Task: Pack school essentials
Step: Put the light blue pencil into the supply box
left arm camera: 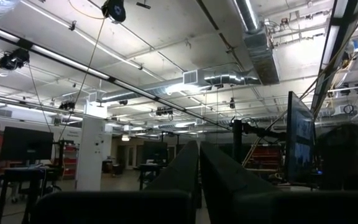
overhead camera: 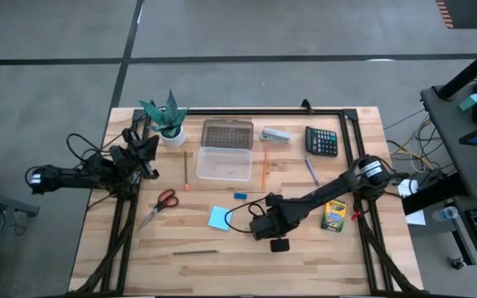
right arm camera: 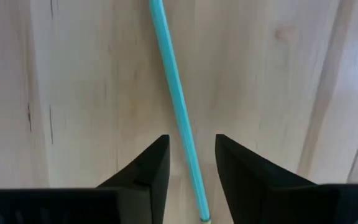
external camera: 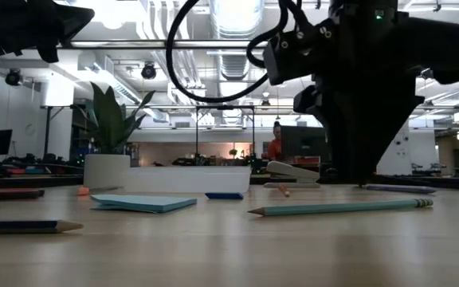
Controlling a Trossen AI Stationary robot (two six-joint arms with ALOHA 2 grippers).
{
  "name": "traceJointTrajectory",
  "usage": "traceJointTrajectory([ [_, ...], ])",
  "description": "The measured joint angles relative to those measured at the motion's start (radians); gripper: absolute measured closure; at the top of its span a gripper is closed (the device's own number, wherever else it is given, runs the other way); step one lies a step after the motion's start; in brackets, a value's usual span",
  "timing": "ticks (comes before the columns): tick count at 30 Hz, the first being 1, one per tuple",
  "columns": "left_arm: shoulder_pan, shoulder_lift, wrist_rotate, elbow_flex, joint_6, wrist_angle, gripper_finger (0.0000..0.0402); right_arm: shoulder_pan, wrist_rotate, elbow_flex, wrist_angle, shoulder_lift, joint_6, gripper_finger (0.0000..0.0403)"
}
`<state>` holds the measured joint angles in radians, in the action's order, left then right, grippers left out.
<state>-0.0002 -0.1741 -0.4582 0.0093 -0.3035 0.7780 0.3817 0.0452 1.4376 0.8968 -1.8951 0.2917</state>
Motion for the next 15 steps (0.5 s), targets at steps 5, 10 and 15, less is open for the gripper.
traceJointTrajectory([
  [5, 0.0, 0.0, 0.0, 0.0, 0.0, 0.0, 0.0402, 0.0, 0.0, 0.0, -0.019, -0.046, -0.003, 0.0279],
  [10, 0.0, 0.0, 0.0, 0.0, 0.0, 0.0, 0.0402, 0.001, 0.0, 0.003, -0.02, -0.087, -0.005, 0.0293],
  [15, 0.0, 0.0, -0.001, 0.0, 0.0, 0.0, 0.0402, 0.002, -0.002, 0.004, -0.021, -0.109, -0.038, 0.0331],
])
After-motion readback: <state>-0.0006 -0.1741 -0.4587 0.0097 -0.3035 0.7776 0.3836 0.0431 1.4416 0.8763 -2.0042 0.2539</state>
